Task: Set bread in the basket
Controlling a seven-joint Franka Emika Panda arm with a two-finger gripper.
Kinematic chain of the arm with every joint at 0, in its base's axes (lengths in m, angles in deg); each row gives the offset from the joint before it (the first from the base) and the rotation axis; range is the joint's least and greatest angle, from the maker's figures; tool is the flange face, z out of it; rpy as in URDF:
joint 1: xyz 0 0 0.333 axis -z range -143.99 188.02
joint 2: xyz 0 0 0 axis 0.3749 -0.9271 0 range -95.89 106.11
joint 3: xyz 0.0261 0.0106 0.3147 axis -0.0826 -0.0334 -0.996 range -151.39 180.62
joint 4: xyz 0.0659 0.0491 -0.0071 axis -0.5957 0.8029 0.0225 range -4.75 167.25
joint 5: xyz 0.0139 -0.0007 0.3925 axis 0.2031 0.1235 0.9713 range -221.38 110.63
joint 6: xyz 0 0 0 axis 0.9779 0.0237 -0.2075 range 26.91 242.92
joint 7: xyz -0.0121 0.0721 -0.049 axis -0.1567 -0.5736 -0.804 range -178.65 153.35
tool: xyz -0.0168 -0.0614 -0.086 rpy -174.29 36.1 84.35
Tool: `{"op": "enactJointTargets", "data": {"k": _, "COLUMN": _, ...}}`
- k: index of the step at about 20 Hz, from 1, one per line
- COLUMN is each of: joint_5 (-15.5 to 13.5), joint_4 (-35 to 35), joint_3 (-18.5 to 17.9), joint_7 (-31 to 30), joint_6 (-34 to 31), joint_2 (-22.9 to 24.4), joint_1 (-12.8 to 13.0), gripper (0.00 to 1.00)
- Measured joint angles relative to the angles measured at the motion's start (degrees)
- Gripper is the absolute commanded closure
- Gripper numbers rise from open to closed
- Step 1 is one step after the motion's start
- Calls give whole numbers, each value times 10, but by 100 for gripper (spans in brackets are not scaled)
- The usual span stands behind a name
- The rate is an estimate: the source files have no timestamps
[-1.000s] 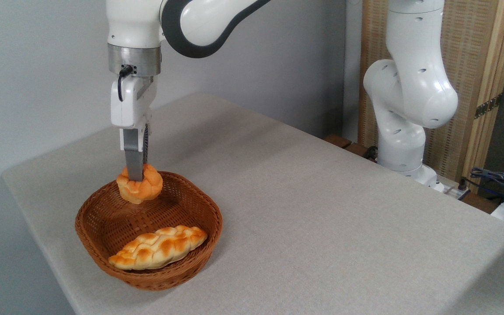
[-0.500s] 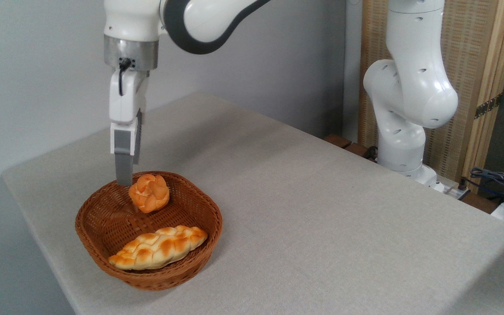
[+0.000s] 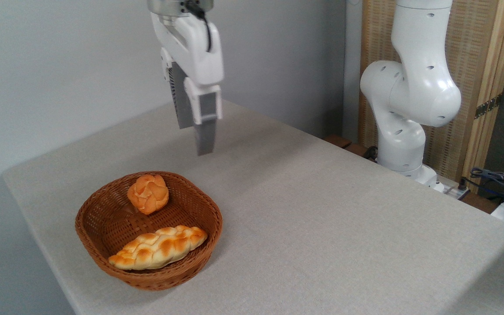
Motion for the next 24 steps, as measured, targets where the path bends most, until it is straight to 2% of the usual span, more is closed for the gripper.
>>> {"op": "enactJointTargets", "data": {"k": 2, "joint_5": -1, "joint_4": 0, "joint_3": 32, "joint_7": -54, "joint_6": -3, "joint_2": -1, "joint_1": -39, "gripper": 0}}
{"op": "enactJointTargets", "data": {"k": 4, "joint_5": -1, "joint_4": 0, "joint_3": 60, "joint_7": -100, "joint_6": -4, "joint_2": -3, "joint_1": -59, "gripper": 0}}
{"op": "enactJointTargets", "data": {"k": 7, "joint_5": -1, "joint_4": 0, "joint_3": 71, "joint_7": -120, "joint_6": -10, "joint_2": -6, "joint_1": -62, "gripper": 0}}
{"op": "enactJointTargets", "data": {"k": 17, "joint_5": 4, "joint_4": 0, "joint_3": 71, "joint_7": -120, "joint_6": -29, "joint_2": -10, "joint_1": -71, "gripper": 0}}
{"op": "enactJointTargets", "data": {"k": 22, "joint_5": 43, "joint_4": -4, "joint_3": 79, "joint_7": -120, "joint_6": -29, "joint_2": -12, "joint_1": -72, "gripper": 0}}
{"op": "enactJointTargets", "data": {"k": 24, "joint_5": 50, "joint_4": -5, "joint_3": 85, "joint_7": -120, "joint_6": -29, "joint_2": -12, "joint_1": -72, "gripper": 0}}
